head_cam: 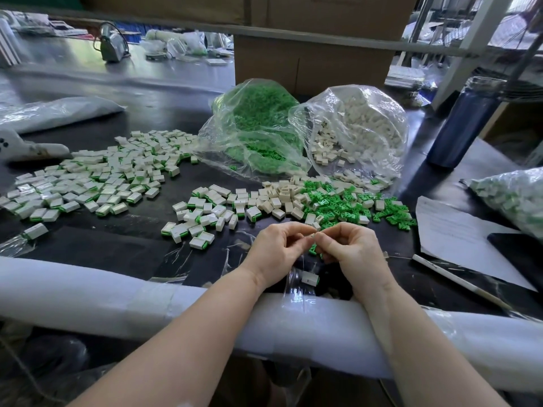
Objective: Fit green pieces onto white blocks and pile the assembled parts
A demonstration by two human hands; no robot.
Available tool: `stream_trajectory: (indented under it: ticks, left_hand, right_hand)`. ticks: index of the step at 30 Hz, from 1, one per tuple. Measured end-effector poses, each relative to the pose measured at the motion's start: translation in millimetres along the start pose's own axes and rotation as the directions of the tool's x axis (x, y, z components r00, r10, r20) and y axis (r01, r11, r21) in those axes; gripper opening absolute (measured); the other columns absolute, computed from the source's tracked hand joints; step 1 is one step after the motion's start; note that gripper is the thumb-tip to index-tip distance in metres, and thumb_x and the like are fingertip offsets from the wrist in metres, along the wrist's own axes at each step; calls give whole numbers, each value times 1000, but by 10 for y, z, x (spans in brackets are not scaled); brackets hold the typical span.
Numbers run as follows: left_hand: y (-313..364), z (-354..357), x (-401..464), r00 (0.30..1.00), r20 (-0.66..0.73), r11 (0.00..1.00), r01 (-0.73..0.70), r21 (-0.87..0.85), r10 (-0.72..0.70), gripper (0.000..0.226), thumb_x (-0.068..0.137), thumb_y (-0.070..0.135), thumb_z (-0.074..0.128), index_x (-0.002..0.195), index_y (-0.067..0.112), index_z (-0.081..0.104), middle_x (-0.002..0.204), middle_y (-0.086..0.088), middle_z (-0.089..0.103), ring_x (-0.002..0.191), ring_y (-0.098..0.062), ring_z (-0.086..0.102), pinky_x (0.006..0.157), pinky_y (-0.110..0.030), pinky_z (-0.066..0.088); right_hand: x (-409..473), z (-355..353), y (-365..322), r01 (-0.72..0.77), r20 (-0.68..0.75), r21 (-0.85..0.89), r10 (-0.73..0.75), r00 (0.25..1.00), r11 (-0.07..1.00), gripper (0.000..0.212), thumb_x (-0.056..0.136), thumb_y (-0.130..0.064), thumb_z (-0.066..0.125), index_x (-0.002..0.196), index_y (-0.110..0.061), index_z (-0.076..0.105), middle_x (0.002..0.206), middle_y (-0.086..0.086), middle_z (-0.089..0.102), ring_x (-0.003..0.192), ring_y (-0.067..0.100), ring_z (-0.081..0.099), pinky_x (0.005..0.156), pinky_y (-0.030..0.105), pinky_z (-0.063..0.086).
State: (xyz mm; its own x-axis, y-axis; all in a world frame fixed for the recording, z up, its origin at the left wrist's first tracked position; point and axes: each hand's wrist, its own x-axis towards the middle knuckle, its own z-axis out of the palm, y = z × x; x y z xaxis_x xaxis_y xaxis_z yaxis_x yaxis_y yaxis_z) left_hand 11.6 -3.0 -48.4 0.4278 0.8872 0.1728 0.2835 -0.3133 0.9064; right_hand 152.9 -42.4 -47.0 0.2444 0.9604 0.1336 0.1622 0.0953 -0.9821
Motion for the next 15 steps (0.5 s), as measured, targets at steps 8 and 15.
stream_trajectory:
  ticks: [8, 15]
  left_hand:
    - [9, 2, 0, 998, -22, 999, 51, -15, -51, 14, 81, 9, 64, 85, 21, 69, 77, -3, 67, 73, -15, 62, 80, -34, 54]
    - [34, -14, 9, 999, -10, 989, 40, -143, -42, 22, 83, 4, 61, 78, 25, 64, 91, -1, 59, 80, -14, 60, 81, -25, 52]
  right_hand:
    - [-18, 1, -11, 76, 64, -10, -75, 995, 997, 18, 75, -4, 74, 63, -17, 67, 54, -3, 63, 48, 5, 55, 48, 16, 44]
    - [3, 6, -2, 76, 23, -7, -76, 997, 997, 10, 87, -12, 63, 81, -18, 68, 68, -11, 68, 65, -1, 60, 60, 14, 47]
